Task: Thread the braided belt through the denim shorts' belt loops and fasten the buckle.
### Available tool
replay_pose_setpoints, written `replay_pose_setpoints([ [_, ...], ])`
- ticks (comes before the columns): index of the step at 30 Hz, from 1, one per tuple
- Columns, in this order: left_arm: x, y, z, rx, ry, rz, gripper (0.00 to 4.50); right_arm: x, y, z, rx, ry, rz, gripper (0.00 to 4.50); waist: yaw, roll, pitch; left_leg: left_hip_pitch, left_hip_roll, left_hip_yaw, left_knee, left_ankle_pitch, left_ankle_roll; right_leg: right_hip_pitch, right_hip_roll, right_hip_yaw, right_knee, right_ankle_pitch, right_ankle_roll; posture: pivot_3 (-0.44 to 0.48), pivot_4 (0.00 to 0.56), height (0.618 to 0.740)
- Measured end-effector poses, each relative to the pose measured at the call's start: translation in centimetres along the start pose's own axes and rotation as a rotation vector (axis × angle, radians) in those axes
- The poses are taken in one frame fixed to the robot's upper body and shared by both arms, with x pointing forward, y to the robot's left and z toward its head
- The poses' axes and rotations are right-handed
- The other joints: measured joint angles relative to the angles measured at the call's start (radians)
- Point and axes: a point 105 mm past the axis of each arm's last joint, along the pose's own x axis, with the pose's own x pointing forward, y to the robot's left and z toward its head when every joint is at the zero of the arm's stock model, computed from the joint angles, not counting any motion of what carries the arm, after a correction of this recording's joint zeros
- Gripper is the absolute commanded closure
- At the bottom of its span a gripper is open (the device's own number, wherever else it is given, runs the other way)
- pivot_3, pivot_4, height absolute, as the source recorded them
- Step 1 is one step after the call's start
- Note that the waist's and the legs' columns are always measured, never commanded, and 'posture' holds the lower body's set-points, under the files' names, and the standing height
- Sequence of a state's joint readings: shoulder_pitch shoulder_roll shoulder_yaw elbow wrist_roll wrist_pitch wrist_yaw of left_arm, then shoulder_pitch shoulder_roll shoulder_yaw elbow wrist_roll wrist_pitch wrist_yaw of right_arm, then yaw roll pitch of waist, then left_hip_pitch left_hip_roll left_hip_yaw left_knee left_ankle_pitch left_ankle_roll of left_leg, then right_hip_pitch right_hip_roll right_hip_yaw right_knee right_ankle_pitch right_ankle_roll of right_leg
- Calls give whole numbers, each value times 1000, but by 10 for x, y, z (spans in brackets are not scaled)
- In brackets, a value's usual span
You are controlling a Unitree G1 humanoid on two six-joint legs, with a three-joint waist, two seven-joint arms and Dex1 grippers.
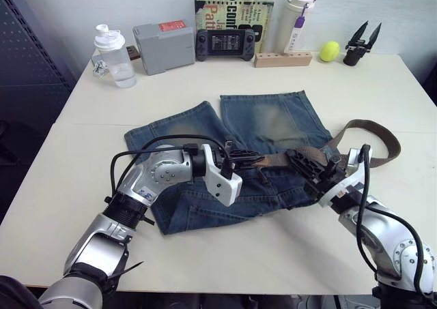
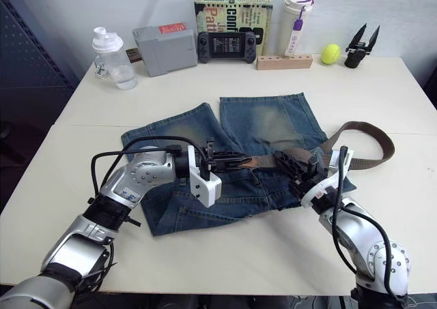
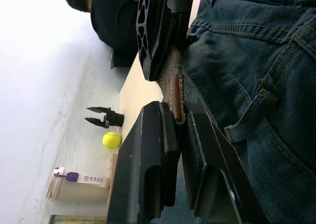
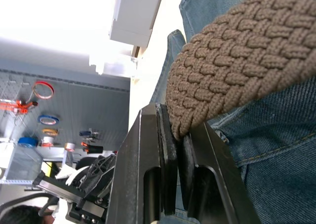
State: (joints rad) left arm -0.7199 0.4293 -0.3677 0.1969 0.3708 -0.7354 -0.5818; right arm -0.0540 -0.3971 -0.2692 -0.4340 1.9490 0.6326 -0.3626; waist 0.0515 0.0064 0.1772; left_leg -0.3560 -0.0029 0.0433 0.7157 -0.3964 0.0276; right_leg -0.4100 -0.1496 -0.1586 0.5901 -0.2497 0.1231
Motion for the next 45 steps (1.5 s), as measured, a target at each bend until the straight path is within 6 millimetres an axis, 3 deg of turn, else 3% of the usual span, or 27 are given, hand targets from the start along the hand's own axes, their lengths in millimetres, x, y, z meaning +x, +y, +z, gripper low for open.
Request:
replay_pose_setpoints([
  [5,-4,-9,6,-188,-23,14,1404,0,-1,7,-7,-23,-5,4500,-2,1,0,0,0,0,0,0,0,0,0,0,0,0,0,0,150,726],
  [9,-28,-11,8,-504,-37,60,1404,-12,-3,26,-84,-40,-17,4500,-7,3,0,0,5,-1,0,0,0,0,0,1,0,0,0,0,150,726],
  [12,-51,-23,10,-747,-34,44,1404,-20,-7,38,-137,-29,-34,4500,-10,4,0,0,5,-1,0,0,0,0,0,1,0,0,0,0,150,726],
  [19,-65,-47,28,-971,-27,-28,1404,-19,-22,36,-219,47,-88,4500,-4,6,1,1,3,0,0,-1,1,0,0,2,0,0,0,0,150,726],
  [34,-60,-35,28,-1002,-4,92,1404,-1,-26,36,-277,36,-67,4500,-1,6,1,0,1,2,0,-1,1,0,0,2,-1,0,0,0,150,726],
  [45,-62,-32,25,-996,9,107,1404,10,-28,29,-505,70,-76,4500,-1,7,1,0,1,2,0,-1,1,0,0,2,-1,0,0,0,150,726],
])
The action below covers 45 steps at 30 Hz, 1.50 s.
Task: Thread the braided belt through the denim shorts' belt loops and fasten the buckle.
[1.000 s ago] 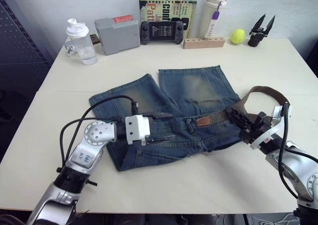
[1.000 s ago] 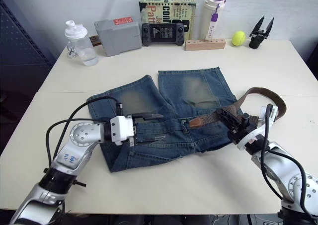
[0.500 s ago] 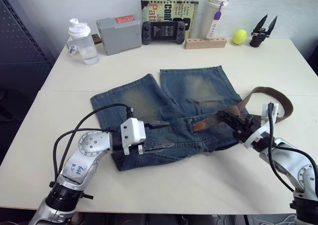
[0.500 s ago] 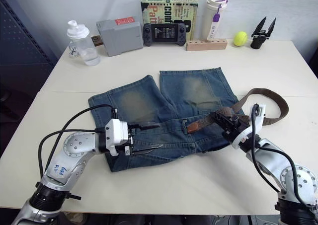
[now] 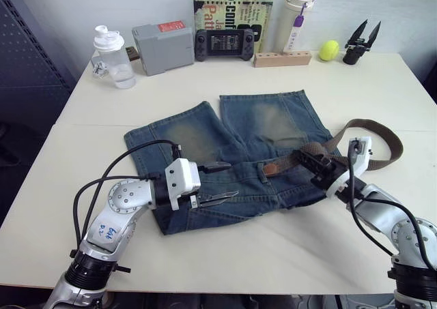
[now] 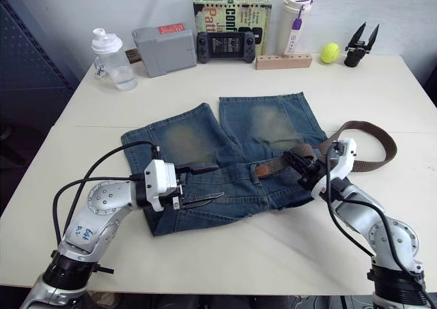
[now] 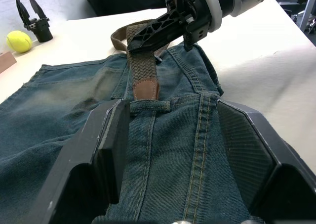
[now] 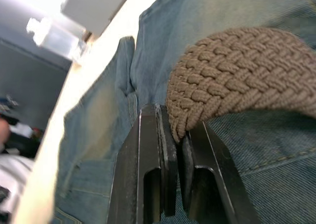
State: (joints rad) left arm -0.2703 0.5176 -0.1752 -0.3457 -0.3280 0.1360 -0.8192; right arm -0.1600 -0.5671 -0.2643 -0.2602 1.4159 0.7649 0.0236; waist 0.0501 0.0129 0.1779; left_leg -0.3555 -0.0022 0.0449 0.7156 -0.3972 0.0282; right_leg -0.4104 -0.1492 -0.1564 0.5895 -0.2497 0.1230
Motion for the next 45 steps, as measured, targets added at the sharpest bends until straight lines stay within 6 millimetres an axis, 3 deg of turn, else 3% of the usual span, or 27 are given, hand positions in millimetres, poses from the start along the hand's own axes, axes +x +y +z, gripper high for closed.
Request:
replay_pose_setpoints([
  [4,-1,1,-1,2,7,6,1404,3,3,-13,-89,50,5,4500,0,0,0,0,0,0,0,0,0,0,0,0,0,0,0,0,150,726],
  [9,-1,5,-1,32,16,35,1404,8,8,-35,-68,102,27,4500,-5,0,0,0,0,0,-1,0,0,0,0,0,0,0,0,0,150,726],
  [13,-2,14,-16,233,125,4,1404,16,14,-55,44,128,35,4500,-6,1,0,1,0,1,-1,0,0,0,1,0,0,0,0,0,150,726],
  [19,12,11,-31,487,170,-128,1404,20,15,-57,130,139,31,4500,-13,1,0,1,0,1,-2,0,-1,0,1,0,0,0,0,0,150,726],
  [25,25,11,-29,643,130,-156,1404,20,16,-59,154,149,33,4500,-24,1,0,1,0,1,-2,0,0,0,1,-1,-1,0,0,0,150,726],
  [34,32,14,-38,671,129,-143,1404,18,17,-58,158,142,26,4500,-24,1,0,1,0,0,-2,0,0,0,1,-1,-1,0,0,0,150,726],
  [37,33,14,-35,682,120,-144,2282,18,17,-58,157,140,25,4500,-24,1,0,1,0,0,-2,0,0,0,0,-1,-1,0,0,0,150,726],
  [42,34,14,-33,696,114,-151,4442,18,16,-57,157,138,22,4500,-24,1,0,0,0,0,-2,0,0,0,0,-1,-1,0,0,0,150,726],
  [45,34,14,-34,698,117,-155,4442,18,16,-57,157,138,22,4500,-24,1,0,0,0,0,-2,0,0,0,0,-1,-1,0,0,0,150,726],
])
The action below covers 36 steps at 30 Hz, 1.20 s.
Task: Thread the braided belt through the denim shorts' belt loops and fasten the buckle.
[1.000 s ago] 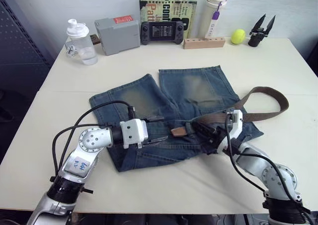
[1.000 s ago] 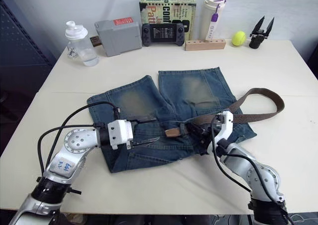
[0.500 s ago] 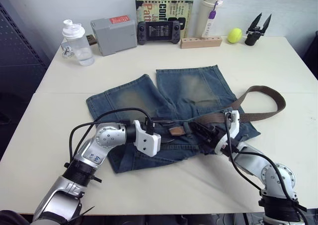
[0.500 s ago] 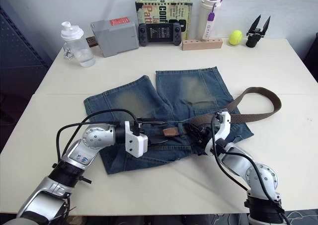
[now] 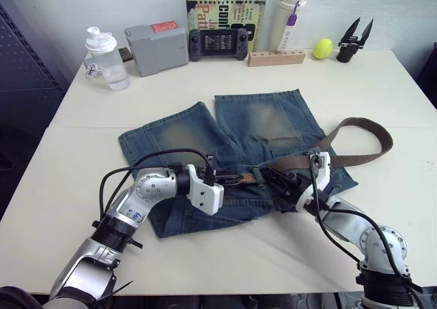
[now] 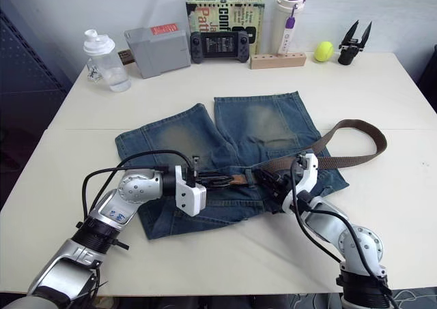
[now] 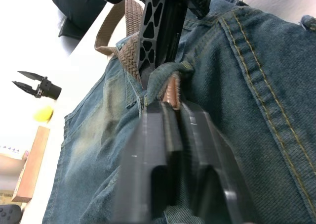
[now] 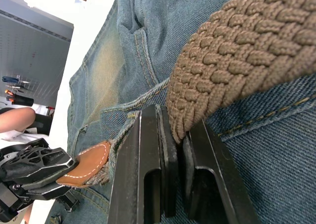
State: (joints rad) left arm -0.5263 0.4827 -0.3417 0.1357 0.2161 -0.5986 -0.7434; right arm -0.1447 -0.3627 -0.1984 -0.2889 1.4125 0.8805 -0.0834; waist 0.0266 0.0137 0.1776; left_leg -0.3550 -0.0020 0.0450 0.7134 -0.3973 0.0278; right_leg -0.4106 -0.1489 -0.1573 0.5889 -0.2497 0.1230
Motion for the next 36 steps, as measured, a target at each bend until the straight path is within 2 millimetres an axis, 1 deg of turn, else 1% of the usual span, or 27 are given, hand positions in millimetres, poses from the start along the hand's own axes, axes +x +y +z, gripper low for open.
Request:
replay_pose_setpoints([
  [9,1,-2,-1,25,14,-17,4442,-1,0,1,13,-2,-5,4500,0,0,0,0,0,0,0,0,0,0,0,0,0,0,0,0,150,726],
  [11,1,-2,0,28,14,-20,4500,-3,1,3,21,-2,-3,3638,1,0,0,0,0,0,0,0,0,0,0,0,0,0,0,0,150,726],
  [12,1,-2,0,31,17,-22,4500,-6,2,8,22,-14,-2,3326,1,0,0,0,0,0,0,0,0,0,0,0,0,0,0,0,150,726],
  [14,1,-1,-1,35,22,-25,4500,-17,6,20,-7,-39,2,2294,2,0,0,-1,0,-1,0,0,0,0,-1,0,0,0,0,0,150,726],
  [16,1,0,-1,37,23,-25,4500,-31,9,32,-87,-40,-3,1274,2,1,0,-1,0,0,1,0,0,0,-1,0,0,0,0,0,150,726],
  [17,1,0,-1,38,23,-25,4500,-42,10,38,-178,-13,-19,789,3,1,1,-1,0,0,1,0,1,0,-1,0,-1,0,0,0,150,726],
  [18,1,0,-1,38,24,-25,4500,-48,11,43,-241,3,-31,234,2,1,1,-1,0,0,0,0,1,0,-1,0,-1,0,0,0,150,726],
  [19,1,0,-1,39,24,-25,4500,-55,13,47,-316,23,-37,66,2,1,1,-1,0,0,0,0,1,0,-1,0,-1,0,0,0,150,726],
  [20,1,1,-1,39,24,-25,4500,-61,15,50,-411,51,-40,66,2,1,1,-1,0,0,1,0,1,0,-1,0,-1,0,0,0,150,726],
  [21,2,1,-1,41,21,-25,4500,-68,19,51,-546,96,-40,66,3,2,1,-1,0,0,0,-1,1,0,-1,0,-1,0,0,0,150,726],
  [23,2,1,-1,41,21,-28,4500,-77,26,47,-808,193,-20,66,4,2,1,-1,0,0,0,-1,1,0,-1,0,-2,0,0,0,150,726],
  [25,3,1,-1,41,21,-28,4500,-80,28,39,-959,273,12,66,4,1,1,-1,0,0,1,-1,1,0,0,0,-2,0,0,0,150,726],
  [26,3,2,0,41,18,-28,4500,-82,26,35,-1020,313,20,66,5,1,1,-1,0,0,1,-1,1,0,-1,0,-1,0,0,0,150,726],
  [28,4,2,0,41,17,-29,4500,-88,13,18,-1179,455,45,66,10,0,1,-1,0,0,1,-1,1,1,-1,0,-2,0,1,0,150,726],
  [30,4,2,0,37,19,-34,4500,-89,6,7,-1308,524,91,66,12,-1,2,-1,-1,1,2,-1,1,1,-1,0,-2,1,2,0,150,726],
  [33,4,5,0,39,19,-39,4500,-86,4,4,-1442,533,120,66,13,-1,2,-1,-1,0,3,-1,1,1,-1,0,-2,1,2,0,150,726],
  [34,5,8,1,29,19,-37,4500,-83,-1,7,-1546,534,117,66,14,-1,2,-1,-1,0,3,-1,1,1,-1,0,-2,1,2,0,150,726],
  [36,6,11,5,16,17,-40,4500,-81,-16,10,-1652,555,72,66,18,-1,2,-1,-1,0,3,-1,1,1,-1,0,-2,1,2,0,150,726],
])
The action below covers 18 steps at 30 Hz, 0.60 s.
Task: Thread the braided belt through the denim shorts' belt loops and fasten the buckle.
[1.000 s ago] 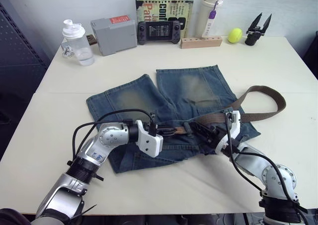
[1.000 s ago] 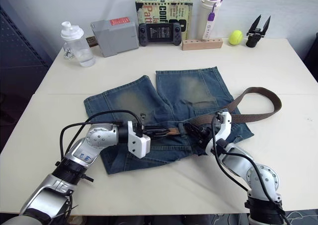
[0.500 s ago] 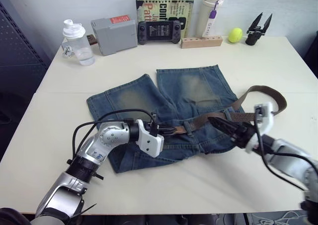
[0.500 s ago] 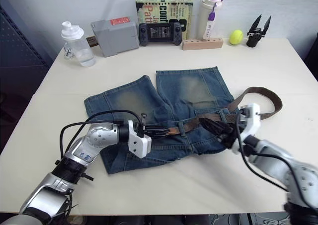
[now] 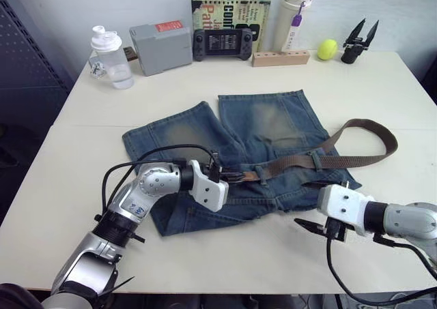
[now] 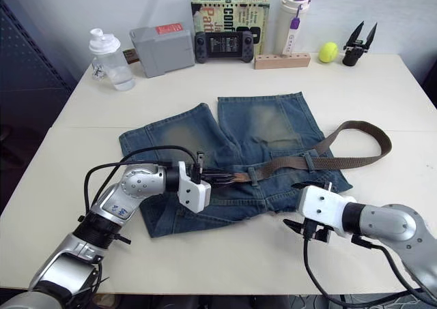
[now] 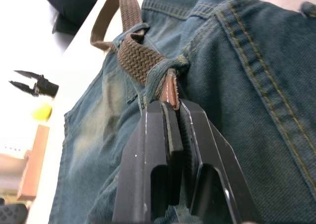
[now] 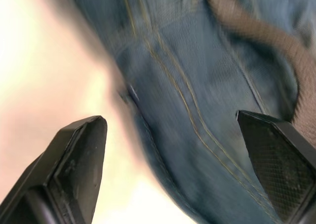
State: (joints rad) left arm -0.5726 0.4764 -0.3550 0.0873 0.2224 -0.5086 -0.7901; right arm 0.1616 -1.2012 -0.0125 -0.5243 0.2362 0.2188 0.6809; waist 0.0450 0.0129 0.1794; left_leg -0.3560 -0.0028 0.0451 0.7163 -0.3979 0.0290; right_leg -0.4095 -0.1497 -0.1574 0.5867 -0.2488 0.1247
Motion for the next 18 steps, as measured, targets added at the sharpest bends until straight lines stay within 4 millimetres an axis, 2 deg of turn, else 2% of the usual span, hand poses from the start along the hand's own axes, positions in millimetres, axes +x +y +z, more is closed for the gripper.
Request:
replay_pose_setpoints([
  [2,1,2,2,-9,-1,-5,4500,6,-4,-15,-49,54,-33,557,4,0,0,0,0,0,0,0,0,0,0,0,0,0,0,0,150,726],
  [3,1,4,4,-15,-3,-5,4500,8,-6,-16,-91,57,-52,718,3,0,0,0,0,0,0,0,0,1,0,0,0,0,0,0,150,726],
  [5,3,6,8,-23,-14,-1,4500,13,-8,-19,-143,64,-71,1471,3,-1,-1,1,1,0,1,0,0,2,1,0,0,0,0,0,150,726],
  [11,-3,7,10,-7,14,-34,4500,22,-8,-28,-80,72,-112,4214,4,-2,-1,2,1,-1,1,0,0,3,0,0,0,0,0,0,150,726],
  [12,-4,8,11,4,14,-38,4500,22,-10,-28,-81,77,-116,4447,4,-2,-1,2,1,-1,1,0,0,3,0,0,0,0,0,0,150,726],
  [18,-10,7,12,19,33,-48,4500,25,-14,-31,-47,89,-145,4447,4,-3,-1,2,1,-1,1,0,0,4,0,0,0,0,0,0,150,726],
])
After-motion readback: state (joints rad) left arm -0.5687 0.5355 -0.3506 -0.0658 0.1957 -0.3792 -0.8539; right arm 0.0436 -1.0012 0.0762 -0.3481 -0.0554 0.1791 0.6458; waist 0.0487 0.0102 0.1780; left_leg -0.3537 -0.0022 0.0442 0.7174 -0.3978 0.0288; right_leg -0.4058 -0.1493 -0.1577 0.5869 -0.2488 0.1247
